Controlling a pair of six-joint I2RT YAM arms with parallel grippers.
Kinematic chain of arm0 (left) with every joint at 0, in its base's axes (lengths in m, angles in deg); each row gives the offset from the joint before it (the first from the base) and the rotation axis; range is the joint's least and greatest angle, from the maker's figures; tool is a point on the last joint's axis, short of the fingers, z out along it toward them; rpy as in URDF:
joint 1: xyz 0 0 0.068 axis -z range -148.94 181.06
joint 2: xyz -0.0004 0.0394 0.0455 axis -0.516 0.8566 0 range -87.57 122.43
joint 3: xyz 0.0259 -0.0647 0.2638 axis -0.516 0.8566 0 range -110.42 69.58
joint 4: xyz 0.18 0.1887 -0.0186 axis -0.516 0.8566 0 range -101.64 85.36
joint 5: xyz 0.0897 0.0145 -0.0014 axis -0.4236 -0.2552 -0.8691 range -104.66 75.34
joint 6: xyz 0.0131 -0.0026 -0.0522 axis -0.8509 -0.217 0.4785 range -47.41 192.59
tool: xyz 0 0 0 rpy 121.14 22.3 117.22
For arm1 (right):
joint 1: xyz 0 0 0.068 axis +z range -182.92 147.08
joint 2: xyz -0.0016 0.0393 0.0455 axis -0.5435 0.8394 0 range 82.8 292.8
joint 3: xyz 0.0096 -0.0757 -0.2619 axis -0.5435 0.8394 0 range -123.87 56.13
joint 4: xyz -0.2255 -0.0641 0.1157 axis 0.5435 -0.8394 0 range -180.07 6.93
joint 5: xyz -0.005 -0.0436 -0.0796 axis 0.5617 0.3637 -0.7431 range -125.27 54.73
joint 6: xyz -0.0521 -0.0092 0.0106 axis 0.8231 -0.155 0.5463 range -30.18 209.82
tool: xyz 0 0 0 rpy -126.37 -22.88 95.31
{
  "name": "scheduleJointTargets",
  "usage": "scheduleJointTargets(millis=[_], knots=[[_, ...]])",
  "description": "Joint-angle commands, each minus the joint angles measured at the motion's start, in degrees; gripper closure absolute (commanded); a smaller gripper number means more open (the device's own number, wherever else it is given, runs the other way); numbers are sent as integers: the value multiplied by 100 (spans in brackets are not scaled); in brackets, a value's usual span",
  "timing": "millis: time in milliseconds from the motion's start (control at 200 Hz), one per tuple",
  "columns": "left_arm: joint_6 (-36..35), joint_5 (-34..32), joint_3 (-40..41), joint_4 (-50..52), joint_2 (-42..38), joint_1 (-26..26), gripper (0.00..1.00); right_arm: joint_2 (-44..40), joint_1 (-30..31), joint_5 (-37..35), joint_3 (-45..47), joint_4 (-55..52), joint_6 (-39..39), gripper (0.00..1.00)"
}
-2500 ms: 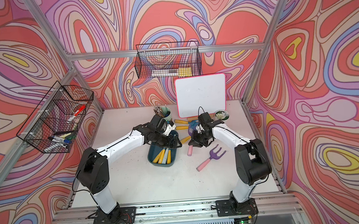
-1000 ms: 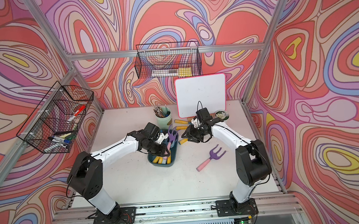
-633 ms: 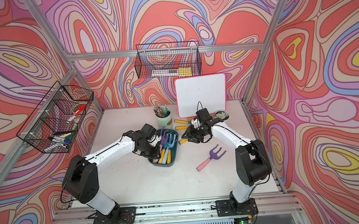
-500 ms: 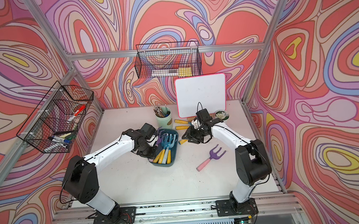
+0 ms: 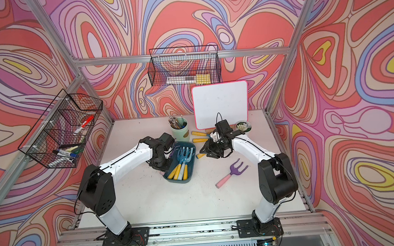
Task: Put the rake into the storage box
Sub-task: Place the rake in the storage box.
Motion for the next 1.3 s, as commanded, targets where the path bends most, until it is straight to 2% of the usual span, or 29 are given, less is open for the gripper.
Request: scheduleJointTargets(millis=[0, 175, 431, 486, 551, 676, 776, 926, 1047, 1202, 1292], knots=[[51, -204, -393, 393, 249, 53, 100, 90, -15, -93, 95, -64, 26, 53], [120, -152, -710, 553, 597, 75, 100, 46, -15, -133, 183, -58, 31, 53], [343, -56, -690, 488, 803, 167, 100, 11, -42, -155, 229, -67, 26, 53], [391, -23, -685, 463, 842, 192, 90, 19, -42, -142, 229, -65, 26, 53], [424, 8, -689, 434, 865, 219, 65, 37, -52, -135, 229, -70, 26, 53], [472, 50, -707, 410, 912, 256, 42, 55, -51, -114, 229, -63, 26, 53], [484, 42, -711, 399, 914, 271, 39, 29, -51, -133, 229, -72, 48, 53], [473, 46, -814, 382, 908, 260, 45, -16, -90, -221, 238, -139, 46, 53], [464, -20, -956, 290, 845, 264, 45, -187, -150, -763, 292, -324, 12, 53], [326, 257, -887, -388, 503, 262, 35, -403, -301, -2346, 423, -930, -345, 51], [395, 504, -809, -748, 355, 258, 30, -484, -450, -2710, 660, -1096, -561, 50]])
